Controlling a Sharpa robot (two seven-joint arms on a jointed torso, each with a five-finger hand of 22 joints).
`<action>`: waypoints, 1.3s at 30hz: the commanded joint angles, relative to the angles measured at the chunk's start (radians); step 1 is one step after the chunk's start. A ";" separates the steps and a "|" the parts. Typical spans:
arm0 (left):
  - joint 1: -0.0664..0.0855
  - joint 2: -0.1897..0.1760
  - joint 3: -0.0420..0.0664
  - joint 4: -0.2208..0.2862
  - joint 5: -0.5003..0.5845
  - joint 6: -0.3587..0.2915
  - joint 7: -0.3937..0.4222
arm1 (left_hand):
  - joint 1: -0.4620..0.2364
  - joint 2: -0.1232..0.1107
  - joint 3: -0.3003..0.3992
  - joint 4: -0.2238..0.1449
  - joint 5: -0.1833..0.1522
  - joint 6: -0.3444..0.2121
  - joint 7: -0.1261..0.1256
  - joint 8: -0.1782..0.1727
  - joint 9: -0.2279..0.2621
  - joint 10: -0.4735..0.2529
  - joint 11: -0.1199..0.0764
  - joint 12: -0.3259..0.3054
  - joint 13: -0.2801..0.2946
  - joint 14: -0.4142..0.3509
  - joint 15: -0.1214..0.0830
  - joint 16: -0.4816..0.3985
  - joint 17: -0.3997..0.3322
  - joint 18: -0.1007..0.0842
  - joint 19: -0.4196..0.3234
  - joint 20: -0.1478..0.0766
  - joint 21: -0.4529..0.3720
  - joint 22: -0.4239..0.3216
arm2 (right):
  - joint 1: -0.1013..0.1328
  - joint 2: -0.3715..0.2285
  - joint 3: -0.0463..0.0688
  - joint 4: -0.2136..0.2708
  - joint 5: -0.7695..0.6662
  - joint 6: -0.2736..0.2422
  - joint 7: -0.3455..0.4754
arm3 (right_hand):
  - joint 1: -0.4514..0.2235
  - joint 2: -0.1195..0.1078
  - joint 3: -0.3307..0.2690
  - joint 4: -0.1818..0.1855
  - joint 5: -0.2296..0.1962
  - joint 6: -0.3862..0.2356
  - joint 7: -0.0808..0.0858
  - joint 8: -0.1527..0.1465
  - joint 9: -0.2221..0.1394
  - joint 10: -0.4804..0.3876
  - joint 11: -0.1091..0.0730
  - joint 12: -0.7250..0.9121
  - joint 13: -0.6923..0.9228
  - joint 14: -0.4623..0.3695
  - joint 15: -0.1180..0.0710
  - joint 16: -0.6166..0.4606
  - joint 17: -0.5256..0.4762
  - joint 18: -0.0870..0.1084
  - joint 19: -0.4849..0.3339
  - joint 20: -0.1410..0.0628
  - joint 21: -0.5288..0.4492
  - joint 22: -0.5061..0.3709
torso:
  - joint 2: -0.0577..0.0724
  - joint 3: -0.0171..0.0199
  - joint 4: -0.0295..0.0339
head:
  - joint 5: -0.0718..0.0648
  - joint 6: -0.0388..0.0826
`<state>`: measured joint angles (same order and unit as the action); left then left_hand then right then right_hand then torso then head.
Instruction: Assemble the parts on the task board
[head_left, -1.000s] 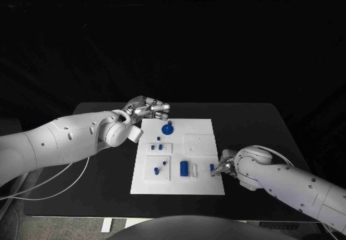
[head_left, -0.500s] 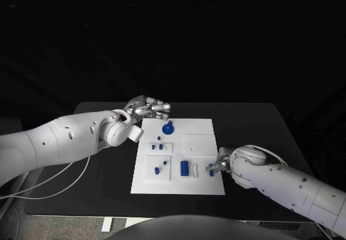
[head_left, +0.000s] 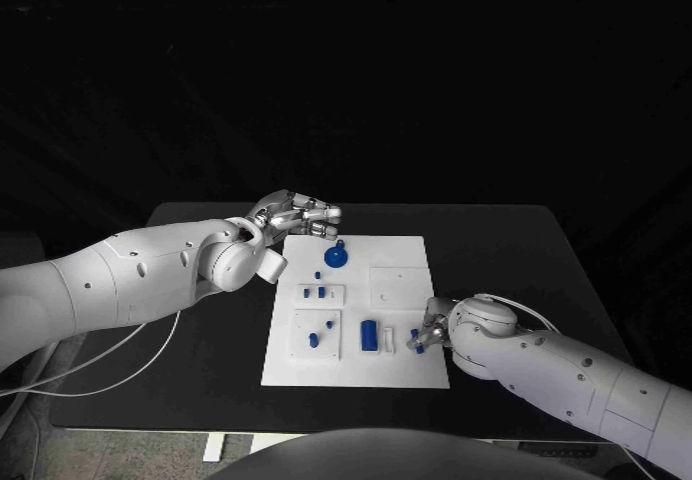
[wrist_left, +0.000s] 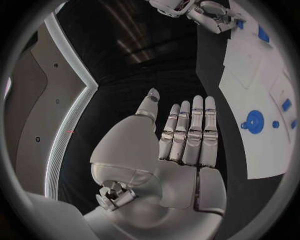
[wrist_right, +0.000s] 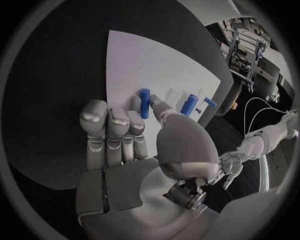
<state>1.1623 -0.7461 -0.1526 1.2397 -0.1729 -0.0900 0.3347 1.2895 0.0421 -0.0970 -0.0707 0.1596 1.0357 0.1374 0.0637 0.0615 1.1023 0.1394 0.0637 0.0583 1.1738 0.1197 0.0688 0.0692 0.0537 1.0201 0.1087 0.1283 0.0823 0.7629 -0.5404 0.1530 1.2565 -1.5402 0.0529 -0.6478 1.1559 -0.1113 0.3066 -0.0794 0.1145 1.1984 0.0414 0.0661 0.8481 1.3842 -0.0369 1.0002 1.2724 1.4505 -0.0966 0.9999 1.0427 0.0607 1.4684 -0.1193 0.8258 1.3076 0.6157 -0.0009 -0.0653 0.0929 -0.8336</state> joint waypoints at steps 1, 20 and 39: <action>0.001 0.001 0.001 0.002 0.000 0.019 0.002 | 0.001 0.004 -0.003 0.001 0.001 -0.002 0.000 0.000 0.001 -0.001 -0.004 -0.004 0.001 -0.004 0.001 -0.004 0.001 -0.008 -0.005 -0.001 -0.006 -0.001 | -0.014 0.000 -0.017 -0.022 -0.040 0.084 -0.010 | 0.030 0.027 0.036 -0.116 0.038 -0.052 0.032 -0.002 -0.715 -0.009 0.013 -0.005 -0.008 0.002 0.017 -0.005 -0.004 0.000 0.018 0.014 -0.007 0.096 | -0.001 0.0009 0.0008 | -0.001 0.000; 0.001 0.000 0.001 0.003 0.000 0.020 -0.003 | 0.001 0.002 -0.003 0.002 0.000 -0.005 0.002 0.001 0.001 -0.002 -0.003 -0.004 0.001 -0.004 0.001 -0.004 0.001 -0.008 -0.005 -0.001 -0.006 -0.001 | -0.015 0.013 -0.034 -0.060 0.043 0.038 0.008 | -0.021 0.014 0.205 -0.204 0.327 -0.110 0.057 -0.004 -0.782 -0.022 0.021 0.004 -0.023 -0.001 0.019 -0.003 -0.002 0.011 0.016 0.020 0.003 0.098 | 0.000 0.0011 0.0007 | 0.003 -0.003; 0.001 -0.001 0.000 0.005 -0.001 0.020 -0.003 | 0.001 0.002 -0.003 0.002 0.000 -0.005 0.002 0.001 0.001 -0.002 -0.003 -0.004 0.001 -0.004 0.001 -0.004 0.001 -0.008 -0.005 -0.001 -0.006 -0.001 | -0.008 -0.019 -0.034 -0.004 0.339 -0.123 0.068 | -0.094 0.021 0.176 -0.171 0.603 -0.069 0.043 -0.003 -0.781 -0.017 0.007 0.013 -0.017 -0.002 0.007 -0.002 0.003 0.008 0.013 0.008 0.024 0.097 | 0.000 0.0018 -0.0007 | 0.005 -0.004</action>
<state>1.1625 -0.7483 -0.1529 1.2411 -0.1729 -0.0839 0.3256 1.2895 0.0421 -0.0970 -0.0707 0.1595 1.0357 0.1374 0.0637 0.0615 1.1023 0.1394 0.0637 0.0583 1.1738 0.1197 0.0688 0.0691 0.0538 1.0201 0.1087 0.1284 0.0822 0.7705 -0.5625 0.1289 1.2469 -1.2836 -0.0575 -0.5736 1.0617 -0.0906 0.3636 -0.1273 0.7137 1.1463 0.0703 0.0602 0.8939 1.3642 -0.0169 1.0110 1.2541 1.4455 -0.0829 1.0000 1.0455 0.0589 1.4664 -0.1067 0.8426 1.3073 0.6157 0.0012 -0.0660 0.0988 -0.8370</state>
